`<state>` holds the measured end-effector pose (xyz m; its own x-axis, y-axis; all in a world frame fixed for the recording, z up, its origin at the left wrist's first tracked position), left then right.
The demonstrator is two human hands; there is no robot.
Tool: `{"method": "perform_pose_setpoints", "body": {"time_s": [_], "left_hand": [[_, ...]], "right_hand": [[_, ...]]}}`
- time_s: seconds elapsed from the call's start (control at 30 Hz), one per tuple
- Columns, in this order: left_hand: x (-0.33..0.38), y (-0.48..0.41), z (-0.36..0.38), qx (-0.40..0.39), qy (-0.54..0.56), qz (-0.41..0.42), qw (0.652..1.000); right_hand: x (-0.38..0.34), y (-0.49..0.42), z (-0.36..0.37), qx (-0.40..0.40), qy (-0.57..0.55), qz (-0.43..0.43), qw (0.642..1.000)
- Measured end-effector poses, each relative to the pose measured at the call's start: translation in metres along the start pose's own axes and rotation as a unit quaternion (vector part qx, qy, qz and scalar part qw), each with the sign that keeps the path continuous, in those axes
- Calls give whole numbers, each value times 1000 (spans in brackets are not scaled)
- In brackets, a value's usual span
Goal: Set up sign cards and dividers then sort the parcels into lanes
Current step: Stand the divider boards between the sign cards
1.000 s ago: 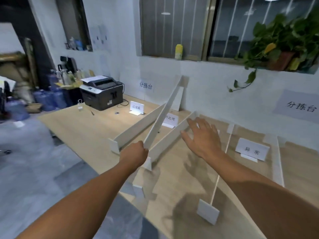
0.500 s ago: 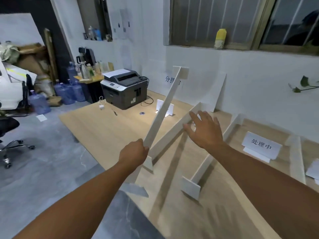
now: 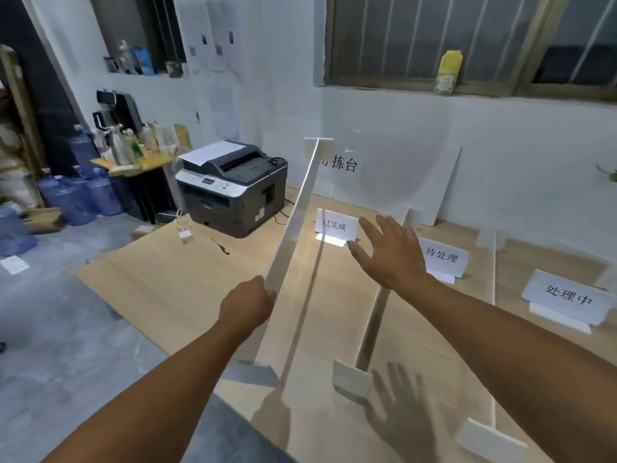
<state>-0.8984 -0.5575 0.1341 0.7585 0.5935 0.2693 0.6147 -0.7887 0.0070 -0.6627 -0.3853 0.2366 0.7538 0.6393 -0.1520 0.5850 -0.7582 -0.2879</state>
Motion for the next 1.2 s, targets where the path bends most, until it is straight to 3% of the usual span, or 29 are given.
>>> {"method": "perform_pose_setpoints", "body": {"time_s": [0.37, 0.73, 0.9, 1.2], "left_hand": [[-87, -154, 31, -73, -7, 66, 995], [-89, -291, 154, -148, -11, 64, 987], [-89, -300, 192, -174, -19, 83, 981], [-104, -293, 199, -180, -20, 111, 977]], "right_hand": [[-89, -67, 56, 0, 11, 79, 997], [-70, -155, 193, -58, -17, 144, 988], [-74, -157, 235, -79, -16, 168, 982], [-89, -165, 237, -62, 2, 236, 970]]}}
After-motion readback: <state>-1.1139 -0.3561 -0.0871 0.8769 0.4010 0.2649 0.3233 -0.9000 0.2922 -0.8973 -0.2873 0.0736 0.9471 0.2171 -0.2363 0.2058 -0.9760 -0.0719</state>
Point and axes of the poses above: each hand's wrist, its own y-axis away from the middle knuckle, its own z-axis out of the palm, x = y × z, the point moved 10 cm from there along -y, towards the middle knuckle, and after that the axes turned 5 degrees about -y, right-handed, at the moved point
